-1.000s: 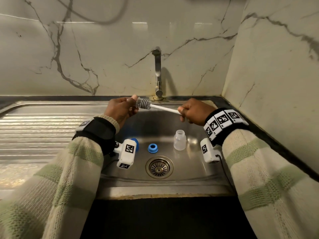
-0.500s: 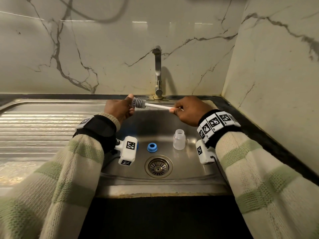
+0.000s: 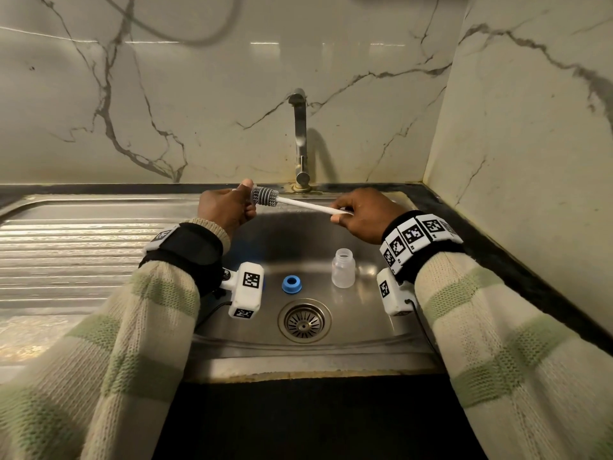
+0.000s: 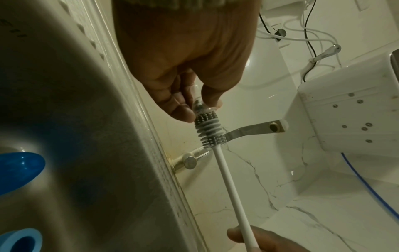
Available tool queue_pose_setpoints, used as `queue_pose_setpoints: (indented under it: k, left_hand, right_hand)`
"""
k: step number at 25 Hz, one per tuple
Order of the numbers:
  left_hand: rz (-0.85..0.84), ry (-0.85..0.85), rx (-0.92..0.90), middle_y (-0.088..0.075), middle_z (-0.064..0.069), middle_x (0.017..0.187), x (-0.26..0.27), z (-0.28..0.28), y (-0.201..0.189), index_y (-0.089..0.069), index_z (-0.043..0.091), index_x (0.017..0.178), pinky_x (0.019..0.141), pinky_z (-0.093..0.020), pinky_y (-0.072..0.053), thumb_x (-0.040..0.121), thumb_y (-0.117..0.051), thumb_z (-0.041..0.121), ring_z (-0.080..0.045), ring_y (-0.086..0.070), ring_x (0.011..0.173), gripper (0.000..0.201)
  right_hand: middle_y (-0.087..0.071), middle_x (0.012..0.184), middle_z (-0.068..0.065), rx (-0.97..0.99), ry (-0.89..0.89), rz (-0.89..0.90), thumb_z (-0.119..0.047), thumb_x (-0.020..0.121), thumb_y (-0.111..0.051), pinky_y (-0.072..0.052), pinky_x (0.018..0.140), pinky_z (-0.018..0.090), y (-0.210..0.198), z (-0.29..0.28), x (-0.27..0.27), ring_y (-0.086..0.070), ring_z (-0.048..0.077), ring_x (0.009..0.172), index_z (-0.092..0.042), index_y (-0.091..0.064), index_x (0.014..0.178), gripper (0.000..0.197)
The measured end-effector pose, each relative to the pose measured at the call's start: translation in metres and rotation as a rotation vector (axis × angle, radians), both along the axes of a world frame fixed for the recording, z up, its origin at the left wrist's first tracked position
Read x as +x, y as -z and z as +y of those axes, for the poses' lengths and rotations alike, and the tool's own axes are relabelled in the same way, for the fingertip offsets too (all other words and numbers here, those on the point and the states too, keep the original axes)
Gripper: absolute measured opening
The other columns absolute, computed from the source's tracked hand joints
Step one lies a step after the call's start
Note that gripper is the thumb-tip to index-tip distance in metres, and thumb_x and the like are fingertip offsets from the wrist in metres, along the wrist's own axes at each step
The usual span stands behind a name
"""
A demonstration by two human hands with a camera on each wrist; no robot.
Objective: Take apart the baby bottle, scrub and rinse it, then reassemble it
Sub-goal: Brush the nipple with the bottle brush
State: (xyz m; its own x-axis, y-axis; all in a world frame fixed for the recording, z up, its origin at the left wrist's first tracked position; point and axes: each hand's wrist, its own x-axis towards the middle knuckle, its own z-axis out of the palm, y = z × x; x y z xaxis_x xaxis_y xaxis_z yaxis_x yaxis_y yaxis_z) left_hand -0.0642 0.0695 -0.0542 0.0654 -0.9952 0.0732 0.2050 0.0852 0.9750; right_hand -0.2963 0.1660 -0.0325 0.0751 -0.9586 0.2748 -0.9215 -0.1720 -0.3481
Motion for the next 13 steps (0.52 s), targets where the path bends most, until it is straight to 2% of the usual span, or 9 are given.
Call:
queue_pose_setpoints:
  k: [2,5,7,9,11,13]
  left_hand:
    - [-0.002,0.013,0.008,-0.054,-0.001,0.062,0.0,0.001,-0.002,-0.066,0.003,0.089,0.058,-0.024,-0.053,0.093,-0.07,0.028,-0.012,-0.052,0.055,0.025]
    - [-0.038,0.047,0.071,-0.053,0.0,0.059,0.004,0.0,-0.004,-0.063,0.006,0.094,0.049,-0.021,-0.048,0.089,-0.074,0.031,-0.01,-0.049,0.048,0.028]
    - [-0.067,0.051,0.119,-0.053,-0.003,0.063,0.005,-0.001,-0.007,-0.061,0.005,0.096,0.046,-0.019,-0.048,0.091,-0.072,0.029,-0.009,-0.049,0.046,0.027]
    - [-0.029,0.038,0.129,-0.051,-0.004,0.063,0.004,-0.003,-0.008,-0.06,0.003,0.093,0.045,-0.02,-0.047,0.093,-0.07,0.024,-0.009,-0.047,0.043,0.023]
    - [0.034,0.036,0.099,-0.05,-0.004,0.059,0.005,-0.005,-0.007,-0.06,0.001,0.089,0.046,-0.02,-0.046,0.095,-0.068,0.02,-0.009,-0.046,0.042,0.021]
    - [0.051,0.062,0.037,-0.057,-0.006,0.066,0.008,-0.009,-0.002,-0.063,0.0,0.089,0.052,-0.021,-0.049,0.095,-0.068,0.019,-0.011,-0.052,0.052,0.021]
  right_hand:
    - [-0.063,0.083,-0.004,-0.005,0.01,-0.011,-0.032,0.092,-0.061,-0.046,0.074,0.03,0.0,0.001,-0.005,-0.059,0.017,0.08,-0.025,-0.072,0.101,0.016]
    - [-0.063,0.075,-0.003,-0.057,0.021,0.049,-0.028,0.093,-0.059,-0.041,0.067,0.027,0.001,0.003,-0.005,-0.059,0.019,0.074,-0.021,-0.073,0.097,0.016]
    - [-0.067,0.082,0.0,-0.182,0.07,0.162,-0.025,0.091,-0.059,-0.039,0.068,0.027,-0.001,0.002,-0.001,-0.06,0.023,0.079,-0.021,-0.072,0.1,0.016]
    - [-0.068,0.093,0.0,-0.305,0.109,0.238,-0.024,0.09,-0.059,-0.042,0.074,0.031,-0.003,0.002,0.005,-0.061,0.025,0.086,-0.025,-0.07,0.108,0.021]
    - [-0.064,0.082,-0.005,-0.273,0.079,0.205,-0.025,0.092,-0.057,-0.042,0.071,0.031,-0.005,0.005,0.009,-0.06,0.022,0.08,-0.026,-0.069,0.095,0.013]
    - [-0.055,0.065,-0.01,-0.09,0.005,0.08,-0.027,0.095,-0.052,-0.036,0.063,0.028,-0.005,0.007,0.01,-0.054,0.014,0.066,-0.025,-0.064,0.081,0.019]
